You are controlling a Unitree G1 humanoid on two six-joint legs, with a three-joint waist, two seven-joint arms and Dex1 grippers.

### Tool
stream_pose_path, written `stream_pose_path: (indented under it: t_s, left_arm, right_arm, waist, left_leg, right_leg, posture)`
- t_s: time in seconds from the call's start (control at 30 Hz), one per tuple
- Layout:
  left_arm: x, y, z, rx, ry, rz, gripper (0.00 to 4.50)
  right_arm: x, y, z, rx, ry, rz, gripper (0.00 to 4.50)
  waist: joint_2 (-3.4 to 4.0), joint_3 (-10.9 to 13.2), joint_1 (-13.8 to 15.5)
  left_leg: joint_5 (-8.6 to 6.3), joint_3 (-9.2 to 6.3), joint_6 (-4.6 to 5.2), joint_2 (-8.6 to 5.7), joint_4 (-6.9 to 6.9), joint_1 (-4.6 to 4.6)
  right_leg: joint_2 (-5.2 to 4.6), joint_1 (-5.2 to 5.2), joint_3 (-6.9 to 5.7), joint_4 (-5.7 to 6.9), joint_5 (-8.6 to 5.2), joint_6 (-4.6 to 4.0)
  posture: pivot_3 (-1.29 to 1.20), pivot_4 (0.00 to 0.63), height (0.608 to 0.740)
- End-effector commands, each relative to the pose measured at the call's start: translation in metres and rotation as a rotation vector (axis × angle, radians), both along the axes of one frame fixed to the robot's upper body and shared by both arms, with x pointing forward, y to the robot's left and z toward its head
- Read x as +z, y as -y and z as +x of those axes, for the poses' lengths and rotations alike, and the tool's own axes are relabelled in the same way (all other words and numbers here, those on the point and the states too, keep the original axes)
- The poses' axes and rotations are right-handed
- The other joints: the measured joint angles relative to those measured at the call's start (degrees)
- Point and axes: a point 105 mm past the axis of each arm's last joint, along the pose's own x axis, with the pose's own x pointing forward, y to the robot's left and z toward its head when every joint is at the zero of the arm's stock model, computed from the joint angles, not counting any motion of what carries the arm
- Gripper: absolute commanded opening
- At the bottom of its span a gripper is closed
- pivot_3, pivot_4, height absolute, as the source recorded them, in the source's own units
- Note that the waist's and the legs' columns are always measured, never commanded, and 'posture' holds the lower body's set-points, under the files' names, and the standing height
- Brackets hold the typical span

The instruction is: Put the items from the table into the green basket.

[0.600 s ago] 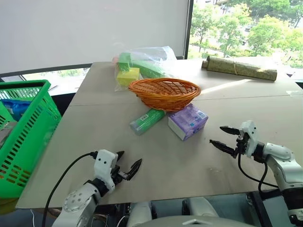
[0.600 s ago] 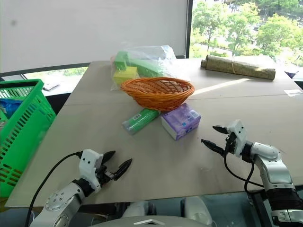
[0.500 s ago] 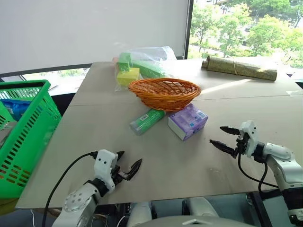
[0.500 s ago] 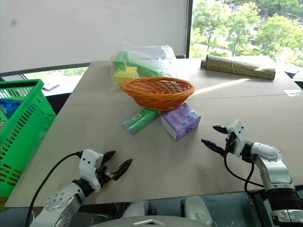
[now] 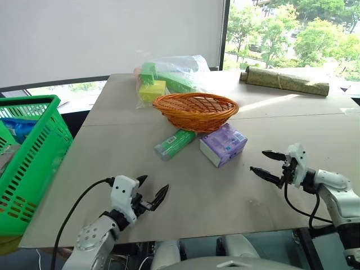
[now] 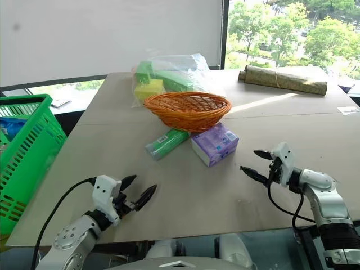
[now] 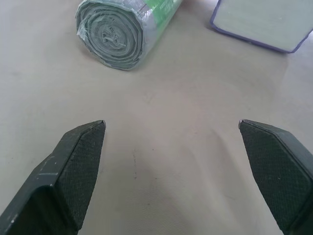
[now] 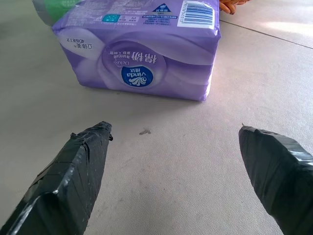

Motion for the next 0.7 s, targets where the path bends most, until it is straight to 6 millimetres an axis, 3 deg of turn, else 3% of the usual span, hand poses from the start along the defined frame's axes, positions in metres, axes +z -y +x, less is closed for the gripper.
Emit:
stream_pose_path:
  t_s: [0.03, 0.23, 0.33, 0.4, 0.57, 0.7]
  left_arm:
    - [0.008, 0.001, 0.001, -0.006, 0.043, -0.007, 4.48]
    - [0.021, -0.002, -0.002, -0.036, 0.109, -0.003, 4.48]
    - [0.057, 0.0, -0.012, -0.113, 0.235, -0.149, 4.48]
    - [0.066, -0.005, -0.014, -0.125, 0.26, -0.155, 4.48]
    - [0.081, -0.002, -0.013, -0.188, 0.3, -0.127, 4.48]
    - [0.093, 0.004, -0.007, -0.214, 0.348, -0.11, 4.48]
  right_arm:
    - [0.018, 0.004, 0.005, 0.003, 0.055, 0.006, 4.5]
    - [0.035, -0.005, 0.011, 0.033, 0.084, 0.009, 4.5]
    - [0.07, -0.018, 0.034, 0.022, 0.181, -0.016, 4.5]
    - [0.095, -0.033, 0.042, 0.075, 0.238, -0.021, 4.5]
    - [0.135, -0.079, 0.054, 0.265, 0.304, -0.045, 4.5]
    - [0.146, -0.115, 0.06, 0.405, 0.324, -0.078, 4.5]
  waist:
    - [0.0, 0.0, 0.0]
    - [0.01, 0.0, -0.1]
    - [0.04, 0.0, -0.5]
    - [0.11, 0.0, -0.4]
    - [0.09, 0.0, 0.4]
    - [0.08, 0.0, 0.7]
  left_leg:
    - [0.0, 0.0, 0.0, 0.0, 0.0, 0.0]
    - [0.0, 0.01, 0.0, 0.0, 0.0, 0.0]
    - [0.0, 0.03, 0.0, 0.03, 0.0, 0.01]
    - [0.0, 0.14, -0.01, 0.12, 0.0, 0.01]
    - [0.0, 0.08, 0.0, 0.1, -0.03, 0.05]
    - [0.0, 0.07, 0.0, 0.09, -0.03, -0.07]
  right_leg:
    - [0.0, 0.0, 0.0, 0.0, 0.0, 0.0]
    - [0.0, 0.0, 0.01, 0.0, 0.0, 0.0]
    - [0.01, -0.02, 0.02, 0.01, 0.0, 0.0]
    - [0.02, -0.1, 0.06, 0.02, 0.01, 0.0]
    - [0.09, -0.04, 0.04, 0.01, 0.0, -0.03]
    - [0.09, -0.07, 0.03, -0.04, 0.02, -0.04]
  posture:
    - [-0.15, 0.0, 0.74]
    - [-0.14, 0.0, 0.74]
    - [-0.13, 0.0, 0.74]
    - [-0.12, 0.0, 0.74]
    - [-0.09, 0.0, 0.74]
    - [-0.08, 0.0, 0.74]
